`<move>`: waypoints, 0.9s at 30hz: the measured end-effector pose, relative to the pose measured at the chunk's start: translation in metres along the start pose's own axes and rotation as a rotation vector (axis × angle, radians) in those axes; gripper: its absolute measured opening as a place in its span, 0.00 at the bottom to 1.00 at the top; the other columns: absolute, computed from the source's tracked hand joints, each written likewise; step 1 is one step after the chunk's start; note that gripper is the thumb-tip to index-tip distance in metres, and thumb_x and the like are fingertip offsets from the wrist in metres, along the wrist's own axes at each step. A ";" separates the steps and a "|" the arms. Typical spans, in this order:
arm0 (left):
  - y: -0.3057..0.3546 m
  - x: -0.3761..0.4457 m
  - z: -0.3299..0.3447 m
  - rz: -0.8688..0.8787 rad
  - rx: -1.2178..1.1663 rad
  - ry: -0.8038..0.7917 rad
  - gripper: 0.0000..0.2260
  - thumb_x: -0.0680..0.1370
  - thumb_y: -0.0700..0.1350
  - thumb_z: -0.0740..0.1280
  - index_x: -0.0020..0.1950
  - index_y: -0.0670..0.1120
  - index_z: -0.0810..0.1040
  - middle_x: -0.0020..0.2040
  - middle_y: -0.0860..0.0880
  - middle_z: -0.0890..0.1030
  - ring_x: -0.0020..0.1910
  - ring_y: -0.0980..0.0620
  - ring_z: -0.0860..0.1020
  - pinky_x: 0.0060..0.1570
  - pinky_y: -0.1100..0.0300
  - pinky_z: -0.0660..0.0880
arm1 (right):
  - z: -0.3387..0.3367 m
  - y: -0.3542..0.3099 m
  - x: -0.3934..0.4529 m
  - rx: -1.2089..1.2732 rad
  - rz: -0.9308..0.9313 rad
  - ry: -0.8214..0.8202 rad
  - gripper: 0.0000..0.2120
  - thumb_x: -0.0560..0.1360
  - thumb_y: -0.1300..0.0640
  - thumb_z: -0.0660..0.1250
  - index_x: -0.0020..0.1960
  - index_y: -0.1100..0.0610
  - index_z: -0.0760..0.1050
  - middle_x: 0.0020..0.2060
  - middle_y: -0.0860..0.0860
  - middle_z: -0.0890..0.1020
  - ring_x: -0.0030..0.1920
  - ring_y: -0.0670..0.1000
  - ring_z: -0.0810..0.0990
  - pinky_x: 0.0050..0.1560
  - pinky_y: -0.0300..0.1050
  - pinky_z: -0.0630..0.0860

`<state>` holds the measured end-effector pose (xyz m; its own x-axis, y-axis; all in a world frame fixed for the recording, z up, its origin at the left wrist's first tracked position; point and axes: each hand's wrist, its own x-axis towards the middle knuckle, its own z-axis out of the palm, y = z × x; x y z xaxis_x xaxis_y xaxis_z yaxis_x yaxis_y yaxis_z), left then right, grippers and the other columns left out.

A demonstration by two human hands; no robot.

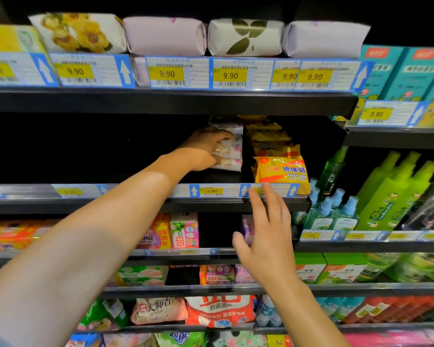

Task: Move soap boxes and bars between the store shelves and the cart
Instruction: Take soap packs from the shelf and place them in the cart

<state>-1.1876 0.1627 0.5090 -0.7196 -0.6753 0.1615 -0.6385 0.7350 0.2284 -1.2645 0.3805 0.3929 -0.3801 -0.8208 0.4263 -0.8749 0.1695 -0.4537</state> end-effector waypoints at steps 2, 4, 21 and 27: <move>-0.003 0.001 0.002 0.002 -0.044 -0.002 0.33 0.76 0.44 0.70 0.77 0.59 0.61 0.76 0.48 0.62 0.72 0.44 0.65 0.63 0.58 0.67 | 0.001 0.000 0.000 0.009 0.004 0.004 0.40 0.74 0.50 0.68 0.80 0.49 0.53 0.80 0.46 0.45 0.79 0.54 0.44 0.76 0.60 0.59; -0.004 0.000 0.003 0.001 -0.068 -0.012 0.36 0.74 0.45 0.73 0.77 0.60 0.60 0.77 0.49 0.61 0.73 0.45 0.63 0.66 0.56 0.66 | 0.001 -0.001 0.000 0.018 0.012 -0.006 0.40 0.74 0.50 0.68 0.80 0.48 0.52 0.80 0.46 0.44 0.79 0.53 0.44 0.75 0.61 0.59; -0.003 -0.005 0.001 -0.061 0.068 -0.026 0.38 0.74 0.52 0.73 0.78 0.60 0.55 0.75 0.46 0.65 0.70 0.43 0.68 0.61 0.54 0.71 | 0.000 -0.010 0.000 0.035 0.043 -0.025 0.40 0.75 0.51 0.68 0.80 0.46 0.50 0.78 0.41 0.38 0.78 0.51 0.40 0.75 0.58 0.60; 0.000 -0.006 0.000 0.003 0.025 -0.059 0.39 0.74 0.48 0.74 0.78 0.61 0.55 0.78 0.48 0.61 0.73 0.43 0.63 0.67 0.54 0.66 | 0.000 -0.011 -0.001 0.050 0.042 -0.013 0.40 0.75 0.52 0.69 0.80 0.47 0.51 0.78 0.40 0.39 0.78 0.51 0.41 0.74 0.59 0.63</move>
<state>-1.1834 0.1661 0.5075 -0.7358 -0.6690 0.1050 -0.6425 0.7387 0.2038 -1.2547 0.3791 0.3973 -0.4123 -0.8203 0.3963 -0.8419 0.1769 -0.5097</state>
